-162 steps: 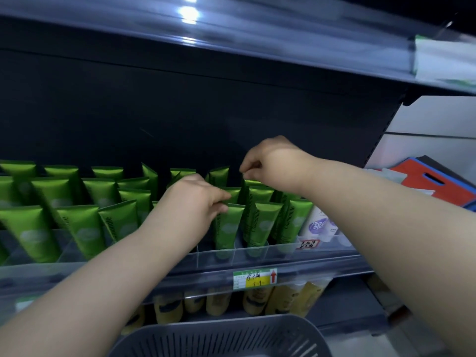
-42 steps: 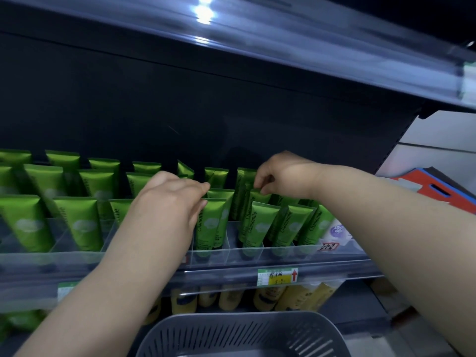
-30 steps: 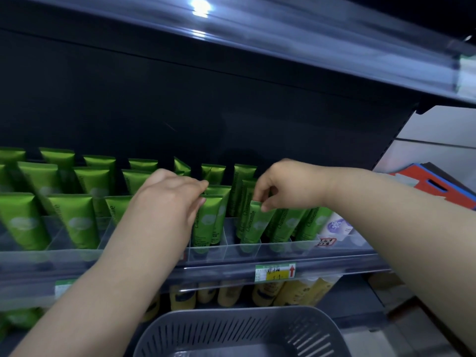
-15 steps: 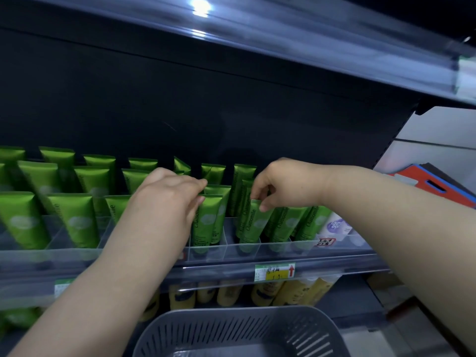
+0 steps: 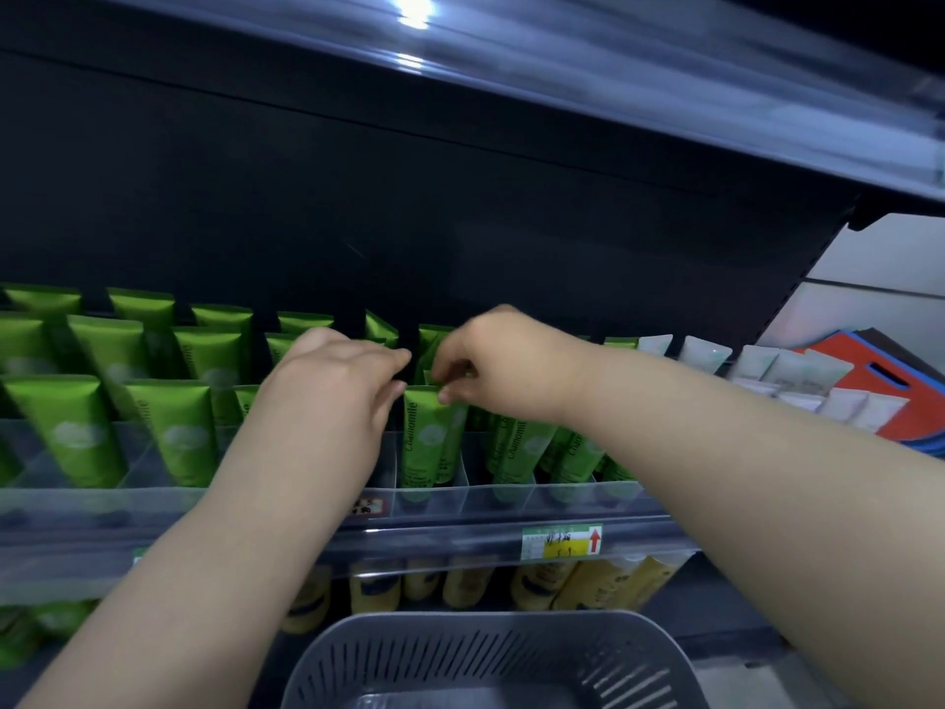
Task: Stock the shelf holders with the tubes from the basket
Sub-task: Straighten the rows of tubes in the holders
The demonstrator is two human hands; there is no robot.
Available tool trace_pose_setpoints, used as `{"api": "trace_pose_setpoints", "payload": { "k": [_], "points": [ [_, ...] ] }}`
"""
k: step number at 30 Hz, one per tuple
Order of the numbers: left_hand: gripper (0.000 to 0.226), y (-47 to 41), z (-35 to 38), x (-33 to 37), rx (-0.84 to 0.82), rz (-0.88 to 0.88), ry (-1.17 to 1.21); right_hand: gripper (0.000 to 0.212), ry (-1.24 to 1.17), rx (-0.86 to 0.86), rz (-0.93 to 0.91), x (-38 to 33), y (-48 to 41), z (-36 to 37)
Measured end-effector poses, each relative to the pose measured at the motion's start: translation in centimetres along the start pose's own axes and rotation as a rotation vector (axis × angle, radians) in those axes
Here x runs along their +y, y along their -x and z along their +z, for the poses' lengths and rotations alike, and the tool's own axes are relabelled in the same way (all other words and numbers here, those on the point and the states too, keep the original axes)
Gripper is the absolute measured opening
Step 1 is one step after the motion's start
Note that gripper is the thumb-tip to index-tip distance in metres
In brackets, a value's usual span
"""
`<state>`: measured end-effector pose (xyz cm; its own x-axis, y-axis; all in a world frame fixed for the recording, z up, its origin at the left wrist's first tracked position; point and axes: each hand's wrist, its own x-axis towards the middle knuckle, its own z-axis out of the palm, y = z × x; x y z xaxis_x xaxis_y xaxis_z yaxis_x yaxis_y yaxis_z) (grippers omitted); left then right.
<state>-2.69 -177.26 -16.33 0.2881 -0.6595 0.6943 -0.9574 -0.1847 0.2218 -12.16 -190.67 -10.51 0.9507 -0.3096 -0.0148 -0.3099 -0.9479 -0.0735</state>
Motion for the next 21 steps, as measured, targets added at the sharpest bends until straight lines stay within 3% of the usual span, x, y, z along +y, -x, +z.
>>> {"api": "trace_pose_setpoints", "payload": {
  "k": [15,21],
  "points": [
    [0.021,0.0,-0.1,-0.3,0.039,-0.003,-0.009,0.029,0.100,-0.122,0.055,0.2,0.1,-0.5],
    [0.025,0.0,-0.2,-0.3,0.028,-0.032,0.003,0.024,0.054,-0.002,0.126,1.0,-0.6,-2.1]
  ]
}}
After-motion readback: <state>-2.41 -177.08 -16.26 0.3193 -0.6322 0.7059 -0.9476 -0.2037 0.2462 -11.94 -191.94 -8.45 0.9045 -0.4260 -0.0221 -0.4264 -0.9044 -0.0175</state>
